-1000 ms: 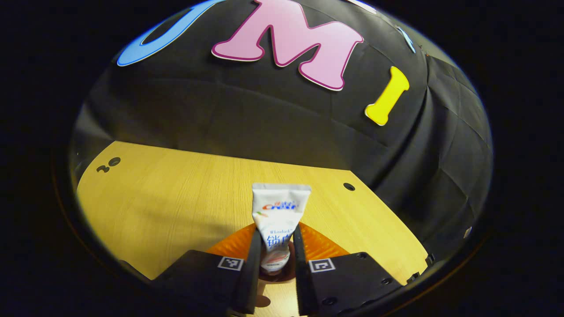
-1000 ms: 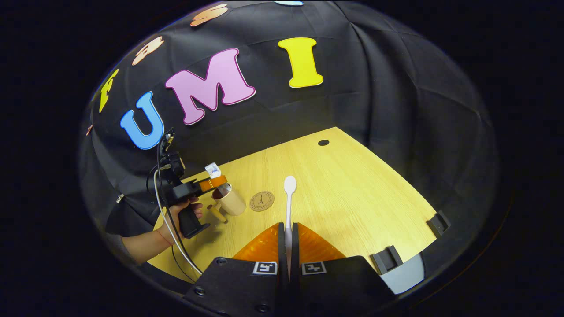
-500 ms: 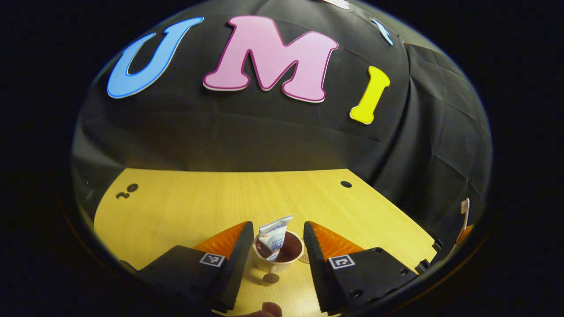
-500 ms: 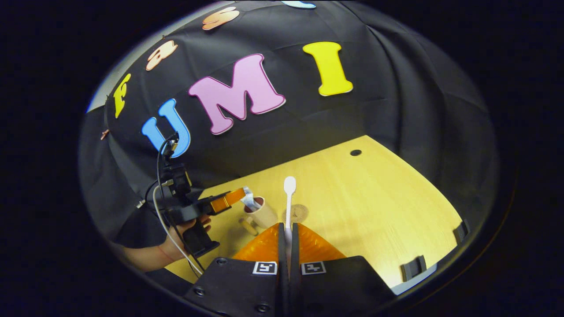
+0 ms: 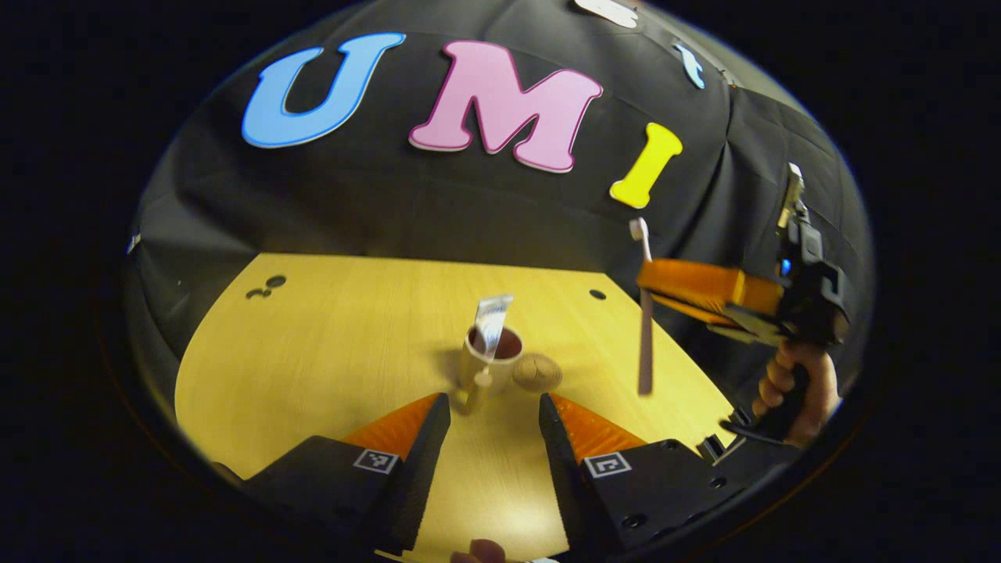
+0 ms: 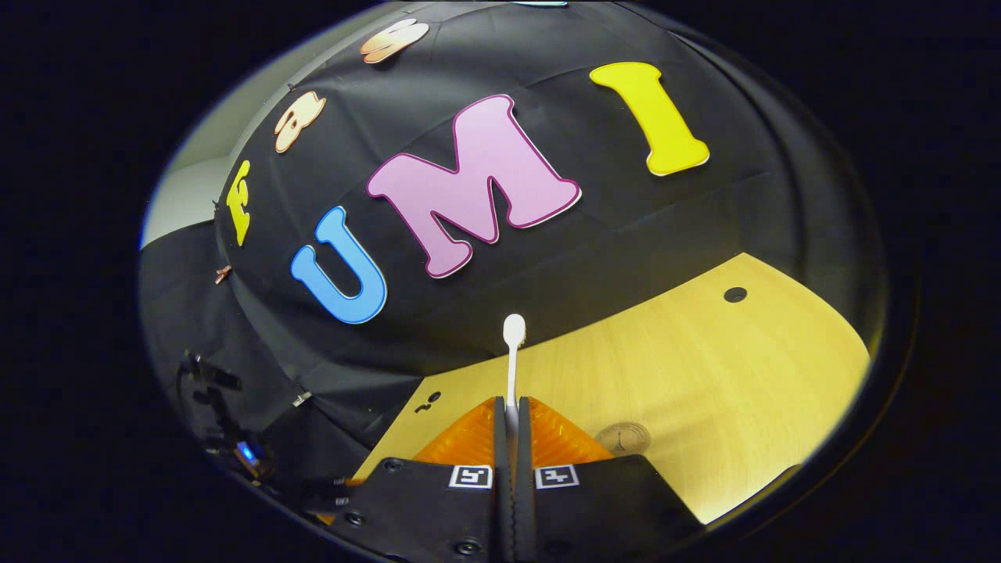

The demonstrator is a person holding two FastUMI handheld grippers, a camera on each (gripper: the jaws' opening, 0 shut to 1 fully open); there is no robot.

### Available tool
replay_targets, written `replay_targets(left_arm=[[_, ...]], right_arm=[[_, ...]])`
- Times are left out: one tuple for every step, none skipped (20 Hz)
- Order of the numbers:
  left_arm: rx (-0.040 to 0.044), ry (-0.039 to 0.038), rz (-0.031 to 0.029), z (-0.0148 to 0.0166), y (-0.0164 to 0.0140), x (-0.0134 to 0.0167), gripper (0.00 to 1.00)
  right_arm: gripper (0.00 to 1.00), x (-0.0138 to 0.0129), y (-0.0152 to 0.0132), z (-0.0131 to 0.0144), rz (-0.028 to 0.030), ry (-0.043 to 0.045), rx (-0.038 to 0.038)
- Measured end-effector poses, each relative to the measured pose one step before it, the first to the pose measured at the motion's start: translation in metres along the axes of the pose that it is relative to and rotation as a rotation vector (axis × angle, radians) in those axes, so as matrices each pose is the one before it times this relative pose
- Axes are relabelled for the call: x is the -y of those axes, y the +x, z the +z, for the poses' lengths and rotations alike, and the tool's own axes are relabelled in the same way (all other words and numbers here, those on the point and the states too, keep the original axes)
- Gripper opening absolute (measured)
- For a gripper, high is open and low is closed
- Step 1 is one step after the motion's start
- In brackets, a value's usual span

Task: Put the toothbrush and toothpaste on the desktop into the cup, then pick up the cup and place it on the coaster on the desktop.

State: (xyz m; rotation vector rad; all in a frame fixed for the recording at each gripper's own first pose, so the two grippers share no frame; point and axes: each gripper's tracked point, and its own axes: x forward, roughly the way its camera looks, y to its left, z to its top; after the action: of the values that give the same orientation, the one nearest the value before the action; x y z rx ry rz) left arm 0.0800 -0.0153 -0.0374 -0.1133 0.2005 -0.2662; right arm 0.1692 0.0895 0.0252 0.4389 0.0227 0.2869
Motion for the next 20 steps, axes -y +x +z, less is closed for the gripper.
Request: replay_targets(left_arm=[[-0.02232, 0.00142, 0.01791, -0.01351, -0.01007, -0.00802, 0.71], [-0.01969, 0.00175, 0.01948, -0.01115, -0.00866, -0.00766, 0.71], [-0.01381, -0.0029, 0.01613, -0.00869, -0.00866, -0.00756, 0.71], [-0.01173, -0.0078, 0.00897, -0.00799, -0.0071, -0.00591, 0.71], [-0.00816, -0.00683, 0.00681, -0.00517, -0.0066, -0.0065, 0.71], [-0.00602, -0.00689, 0.01493, -0.00435, -0.00436, -0.00879, 0.71], [-0.00221, -0.00616, 0.01315, -0.00266, -0.00391, -0.00739, 0.71], [-0.00319, -0.01002, 0.01166, -0.00526, -0.00754, -0.00721, 0.71], [-0.00248, -0.00706, 0.00442, -0.00302, -0.0045, -0.00503, 0.71], [-0.00372, -0.00566, 0.00137, -0.00499, -0.00456, -0.00473, 0.71], [-0.00316, -0.00225, 0.00197, -0.00339, -0.00341, -0.00378, 0.71], [-0.00257, -0.00111, 0.00452, -0.00419, -0.00336, -0.0042, 0.71], [-0.00407, -0.00296, 0.00393, -0.00331, -0.00288, -0.00378, 0.71], [-0.00298, -0.00362, 0.00195, -0.00327, -0.00169, -0.00236, 0.71], [-0.00265, -0.00469, 0.00388, -0.00191, -0.00086, -0.00226, 0.71], [-0.00551, -0.00412, 0.00161, -0.00309, -0.00073, -0.0012, 0.71], [-0.00197, -0.00024, 0.00248, -0.00119, -0.00067, -0.001, 0.71], [-0.00045, 0.0029, 0.00221, -0.0008, -0.00053, -0.0009, 0.71], [0.00019, 0.00347, -0.00061, -0.0004, -0.00155, 0.0003, 0.71], [0.00045, 0.00353, -0.00039, -0.00131, -0.00039, 0.00066, 0.71]], right_arm=[[0.05, -0.00039, 0.01312, 0.00141, 0.00532, 0.00726, 0.01409], [0.05, 0.00009, 0.01298, 0.00055, 0.00307, 0.00474, 0.01367], [0.05, 0.00039, 0.01099, 0.00072, 0.00549, 0.00303, 0.01323], [0.05, 0.00185, 0.01259, -0.00074, 0.00121, 0.00311, 0.01044], [0.05, 0.00236, 0.0113, -0.00116, -0.00358, 0.00251, 0.00912], [0.05, 0.00429, 0.01107, -0.00293, -0.00909, 0.0027, 0.00519], [0.05, 0.00346, 0.01025, -0.00422, -0.00714, 0.00194, 0.00171], [0.05, 0.00271, 0.00903, -0.0057, -0.00685, -0.0055, 0.00294], [0.05, 0.00255, 0.00871, -0.00408, -0.00435, -0.00739, 0.00316], [0.05, 0.00216, 0.00806, -0.00557, -0.00353, -0.00515, -0.00147], [0.05, 0.00221, 0.00669, -0.00534, -0.00316, -0.00628, -0.00161], [0.05, 0.0024, 0.00609, -0.00532, -0.00455, -0.00591, -0.00394], [0.05, 0.00269, 0.00516, -0.0051, -0.00583, -0.00805, -0.00031], [0.05, 0.00151, 0.00418, -0.00455, -0.00577, -0.01057, 0.0004], [0.05, 0.00162, 0.00264, -0.00443, -0.00357, -0.00711, 0.0004], [0.05, 0.00149, 0.00185, -0.00438, -0.0031, -0.00594, -0.00012], [0.05, 0.00219, 0.00178, -0.00493, -0.00784, -0.00732, -0.00441], [0.05, 0.00318, 0.00215, -0.00494, -0.00669, -0.00465, -0.00042], [0.05, 0.00229, 0.0004, -0.00377, -0.00682, -0.00535, 0.00124], [0.05, 0.00241, 0.00078, -0.00335, -0.00679, -0.01021, -0.00181]])
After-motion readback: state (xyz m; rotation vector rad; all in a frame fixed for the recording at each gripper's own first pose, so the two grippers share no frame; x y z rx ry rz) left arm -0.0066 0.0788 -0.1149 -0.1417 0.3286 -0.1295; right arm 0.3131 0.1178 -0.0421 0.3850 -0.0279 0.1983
